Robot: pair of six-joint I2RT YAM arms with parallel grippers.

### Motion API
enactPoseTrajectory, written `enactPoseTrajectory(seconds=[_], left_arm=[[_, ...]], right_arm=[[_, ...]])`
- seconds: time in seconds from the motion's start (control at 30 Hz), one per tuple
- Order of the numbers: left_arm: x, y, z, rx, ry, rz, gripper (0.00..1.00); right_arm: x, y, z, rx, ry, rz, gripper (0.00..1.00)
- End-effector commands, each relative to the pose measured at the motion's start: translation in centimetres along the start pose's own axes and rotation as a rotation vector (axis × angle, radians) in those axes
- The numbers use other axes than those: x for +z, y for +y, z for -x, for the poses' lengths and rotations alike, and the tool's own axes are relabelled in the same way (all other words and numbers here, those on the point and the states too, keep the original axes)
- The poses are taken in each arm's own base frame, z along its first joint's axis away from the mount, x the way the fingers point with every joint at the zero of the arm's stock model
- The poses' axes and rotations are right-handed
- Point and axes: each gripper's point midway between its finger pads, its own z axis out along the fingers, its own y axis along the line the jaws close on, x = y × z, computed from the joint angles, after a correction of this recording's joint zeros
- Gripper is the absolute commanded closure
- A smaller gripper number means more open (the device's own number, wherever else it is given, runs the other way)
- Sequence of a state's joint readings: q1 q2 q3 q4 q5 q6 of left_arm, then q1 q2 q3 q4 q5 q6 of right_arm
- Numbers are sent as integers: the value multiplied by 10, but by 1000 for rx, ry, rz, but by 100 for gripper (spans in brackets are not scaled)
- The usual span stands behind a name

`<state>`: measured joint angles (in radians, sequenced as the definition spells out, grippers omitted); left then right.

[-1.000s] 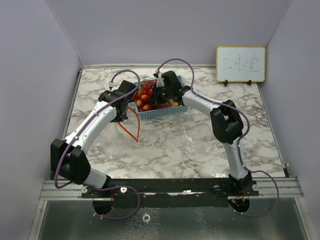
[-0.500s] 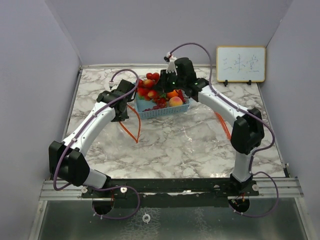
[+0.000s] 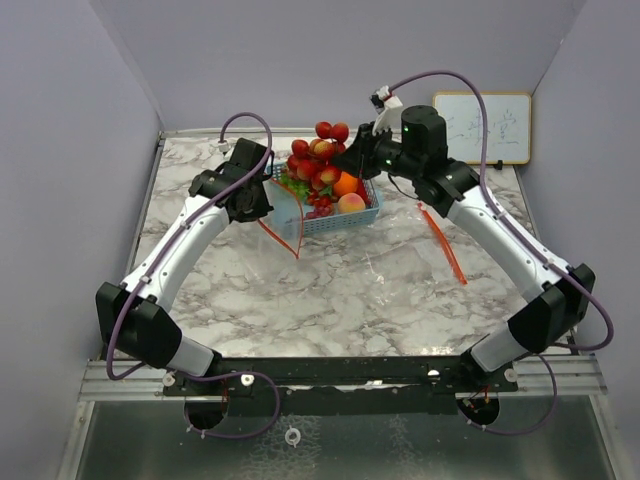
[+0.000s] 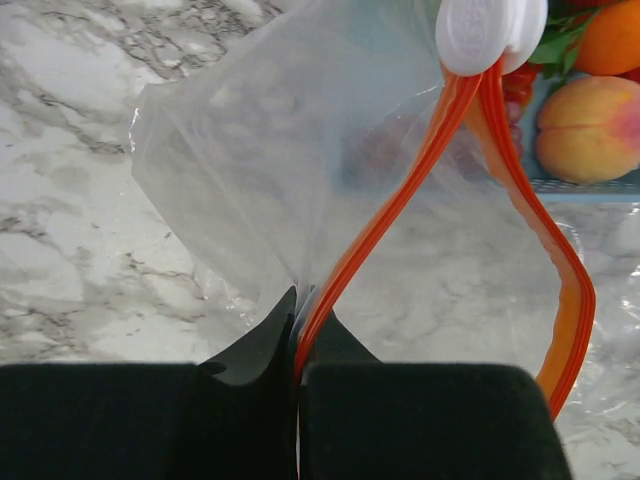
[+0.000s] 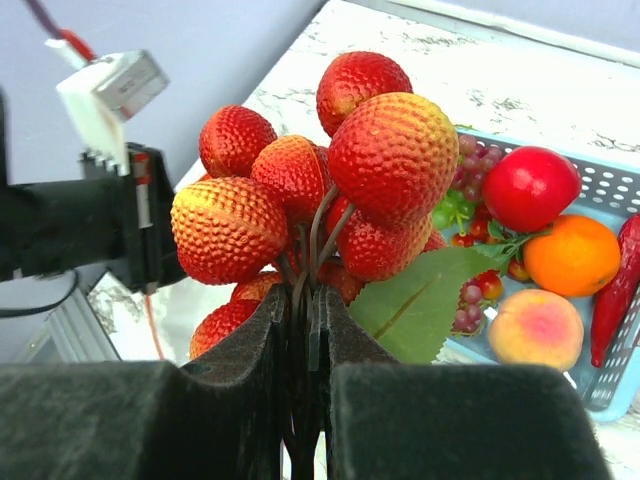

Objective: Place the food in the zip-top bag and seal the zipper
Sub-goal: Place the fake fruit in the zipper food storage bag.

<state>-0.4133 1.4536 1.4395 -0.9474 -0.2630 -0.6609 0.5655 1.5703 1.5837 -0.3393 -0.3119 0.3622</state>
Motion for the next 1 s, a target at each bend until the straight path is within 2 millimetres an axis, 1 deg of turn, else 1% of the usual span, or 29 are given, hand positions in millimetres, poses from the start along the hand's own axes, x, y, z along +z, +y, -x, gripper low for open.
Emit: enactPoseTrajectory(seconds=[0.0, 0.13, 0.23, 0.3, 0.33, 0.5, 0.57, 0.63, 0.83, 0.9, 0.97], left_arm=[[13, -36, 4, -107, 6, -148, 100], [26, -51, -7, -163, 13, -243, 100], [28, -60, -8, -198, -4, -305, 100], [25, -66, -4, -220, -29, -350, 100], [24, -68, -2, -226, -44, -366, 100], [20, -74, 2, -234, -77, -421, 100], [21, -77, 1, -238, -71, -435, 100], [20, -80, 1, -248, -72, -455, 100], [16, -84, -4, -254, -75, -509, 100], [13, -86, -5, -258, -75, -531, 100], [7, -89, -3, -265, -84, -563, 100]], right_arm=[[-33, 21, 25, -23, -86, 61, 98], [-54, 31, 35, -32, -135, 86, 98], [-61, 37, 30, -6, -139, 120, 98], [-63, 44, 23, 34, -139, 168, 98], [-64, 50, 23, 63, -152, 206, 98], [-63, 67, -2, 116, -117, 362, 98], [-63, 71, -13, 127, -97, 402, 98], [-63, 70, -24, 146, -83, 415, 98], [-61, 80, -32, 181, -84, 523, 98], [-54, 75, -41, 211, -69, 516, 98], [-46, 66, -55, 235, -40, 491, 98]])
